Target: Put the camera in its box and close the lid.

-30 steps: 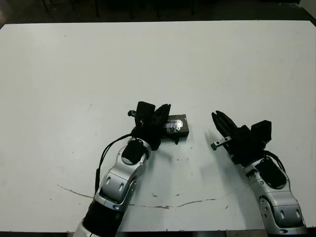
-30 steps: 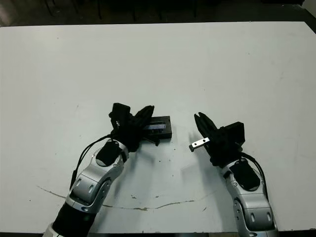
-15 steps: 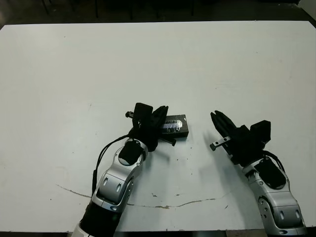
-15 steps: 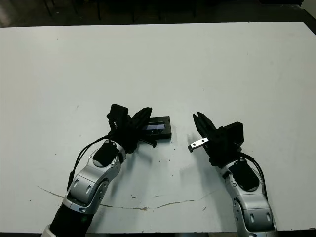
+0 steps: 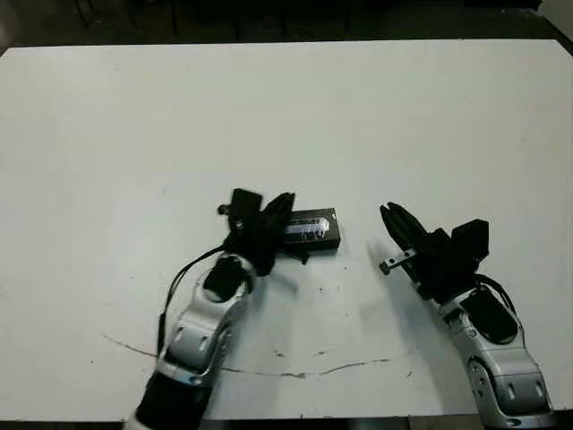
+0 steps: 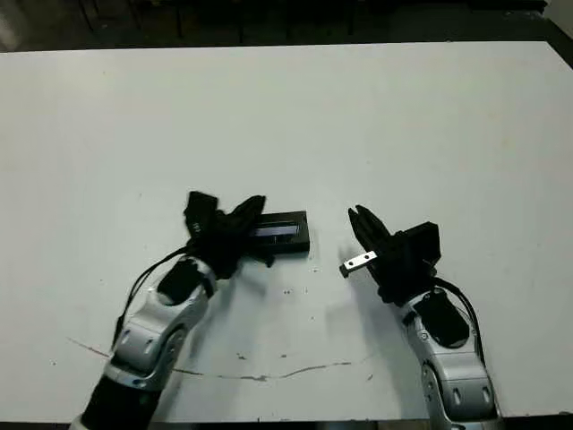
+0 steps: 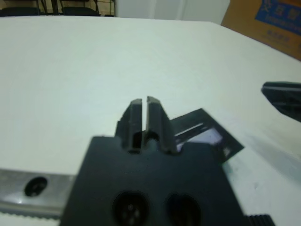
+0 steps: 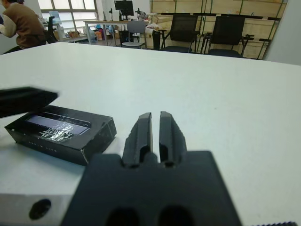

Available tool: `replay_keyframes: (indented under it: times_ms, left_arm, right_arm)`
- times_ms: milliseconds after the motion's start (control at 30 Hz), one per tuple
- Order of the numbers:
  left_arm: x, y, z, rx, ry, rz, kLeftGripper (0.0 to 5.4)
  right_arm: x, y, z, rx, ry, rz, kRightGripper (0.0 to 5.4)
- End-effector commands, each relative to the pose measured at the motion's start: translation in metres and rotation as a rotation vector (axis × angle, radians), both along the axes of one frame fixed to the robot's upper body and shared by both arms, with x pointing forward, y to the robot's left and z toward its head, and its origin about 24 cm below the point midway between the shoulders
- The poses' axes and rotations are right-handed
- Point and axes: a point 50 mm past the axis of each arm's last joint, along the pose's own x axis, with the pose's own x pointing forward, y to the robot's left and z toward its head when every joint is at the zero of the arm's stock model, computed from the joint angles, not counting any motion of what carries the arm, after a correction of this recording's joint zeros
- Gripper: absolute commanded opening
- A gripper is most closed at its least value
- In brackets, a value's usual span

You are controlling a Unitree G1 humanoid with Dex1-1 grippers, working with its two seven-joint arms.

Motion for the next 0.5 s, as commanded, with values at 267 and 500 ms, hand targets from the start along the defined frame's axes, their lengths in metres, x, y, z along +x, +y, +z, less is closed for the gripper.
replay_keyframes:
  times_ms: [267,500]
  left_arm:
    - [-0.016,0.086,0.073,-0.097,-0.380,0.242,0.01]
    - [-0.017,0.128,0.052,-0.136,-0.286,0.389,0.01]
  right_arm:
    - [0.000,-0.004,0.019,0.018,-0.055,-0.063,0.00]
    - [0.011,-0.005,0.026,0.000,-0.052,-0.134,0.00]
